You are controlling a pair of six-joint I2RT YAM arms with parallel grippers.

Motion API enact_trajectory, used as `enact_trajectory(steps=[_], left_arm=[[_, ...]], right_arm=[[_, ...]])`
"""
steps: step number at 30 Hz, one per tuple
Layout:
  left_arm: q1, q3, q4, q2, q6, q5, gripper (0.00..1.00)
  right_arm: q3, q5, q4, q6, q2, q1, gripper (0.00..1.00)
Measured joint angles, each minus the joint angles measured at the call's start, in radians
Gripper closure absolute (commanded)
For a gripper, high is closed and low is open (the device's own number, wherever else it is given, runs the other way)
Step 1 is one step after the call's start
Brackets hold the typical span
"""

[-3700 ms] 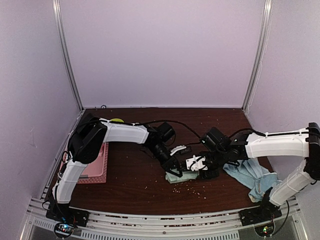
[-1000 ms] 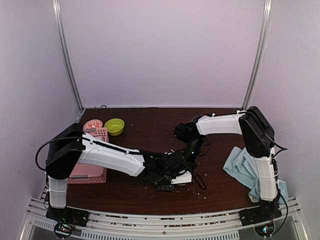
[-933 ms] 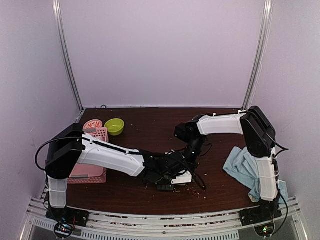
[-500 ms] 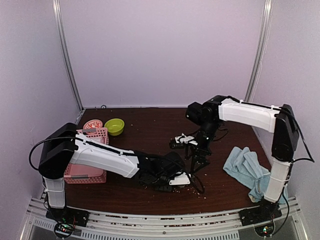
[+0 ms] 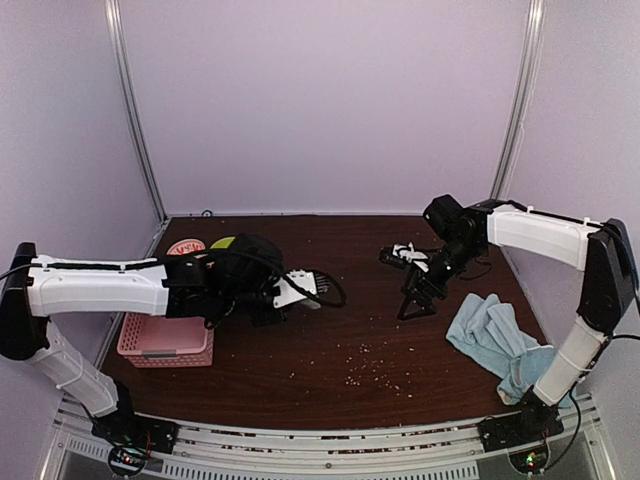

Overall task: Roll the towels
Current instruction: Pick up the towel from the center of the board, then place the towel in the bin.

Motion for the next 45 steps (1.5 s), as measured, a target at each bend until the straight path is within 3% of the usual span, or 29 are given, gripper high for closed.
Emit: enact_trajectory(steps=[7, 13, 22, 36, 45], left_arm=[[0.22, -0.167, -0.01, -0.156, 0.058, 0.021, 1.0], [0.371, -0.22, -0.005, -0.299, 0.142, 0.04, 1.0], [0.636, -0.321, -0.01, -0.374, 0.266, 0.1, 1.0], [0.731, -0.399, -0.119, -0.409, 0.376, 0.131, 1.0], [0.788, -0.486, 0.008, -0.255, 0.493, 0.14, 1.0]], right_arm=[[-0.028, -0.022, 0.093, 0.027, 0.0, 0.001, 0.0], [-0.065, -0.047, 0.105, 0.024, 0.0, 0.001, 0.0], [-0.064, -0.105, 0.093, -0.001, 0.0, 0.001, 0.0], [-0.064, -0.169, 0.047, -0.048, 0.0, 0.001, 0.0], [-0.064, -0.18, 0.02, -0.074, 0.0, 0.001, 0.0]])
